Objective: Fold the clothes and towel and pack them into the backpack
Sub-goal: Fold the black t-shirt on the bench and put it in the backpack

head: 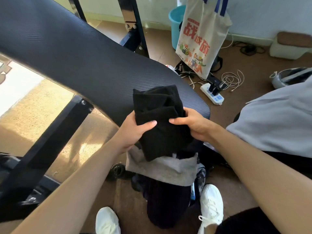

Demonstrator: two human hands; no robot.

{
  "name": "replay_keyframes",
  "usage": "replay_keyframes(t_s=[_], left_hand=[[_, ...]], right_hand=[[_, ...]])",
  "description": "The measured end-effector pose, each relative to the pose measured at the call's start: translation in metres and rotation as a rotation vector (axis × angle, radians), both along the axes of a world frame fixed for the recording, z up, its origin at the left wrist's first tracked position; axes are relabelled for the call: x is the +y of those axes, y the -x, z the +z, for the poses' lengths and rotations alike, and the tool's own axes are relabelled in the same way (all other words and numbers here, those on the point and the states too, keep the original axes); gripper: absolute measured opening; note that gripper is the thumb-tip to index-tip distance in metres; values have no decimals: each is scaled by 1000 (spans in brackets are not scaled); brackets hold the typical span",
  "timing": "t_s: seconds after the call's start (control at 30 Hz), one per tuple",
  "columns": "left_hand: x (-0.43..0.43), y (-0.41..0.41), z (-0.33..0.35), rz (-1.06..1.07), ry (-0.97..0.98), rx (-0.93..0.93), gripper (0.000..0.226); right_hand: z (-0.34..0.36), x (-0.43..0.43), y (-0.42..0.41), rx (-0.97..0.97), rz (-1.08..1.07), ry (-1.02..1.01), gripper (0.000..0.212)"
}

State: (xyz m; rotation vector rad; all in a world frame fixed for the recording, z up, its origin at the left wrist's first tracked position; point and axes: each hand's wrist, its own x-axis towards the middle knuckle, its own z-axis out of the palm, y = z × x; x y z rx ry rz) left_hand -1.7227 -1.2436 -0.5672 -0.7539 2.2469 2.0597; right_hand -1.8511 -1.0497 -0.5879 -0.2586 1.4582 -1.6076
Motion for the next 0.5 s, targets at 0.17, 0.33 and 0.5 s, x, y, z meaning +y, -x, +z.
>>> replay_keyframes(t_s=[0.17, 0.33, 0.5], left_hand=[[-18, -22, 6, 59, -139, 77, 56], [-19, -49, 28, 73, -218, 108, 58], [-5, -92, 58, -96, -253, 54, 68]], right_hand=[[16, -11, -17, -134, 113, 10, 54], [45, -18, -51, -186, 117, -72, 32], [63, -14, -92, 46, -114, -8, 27]])
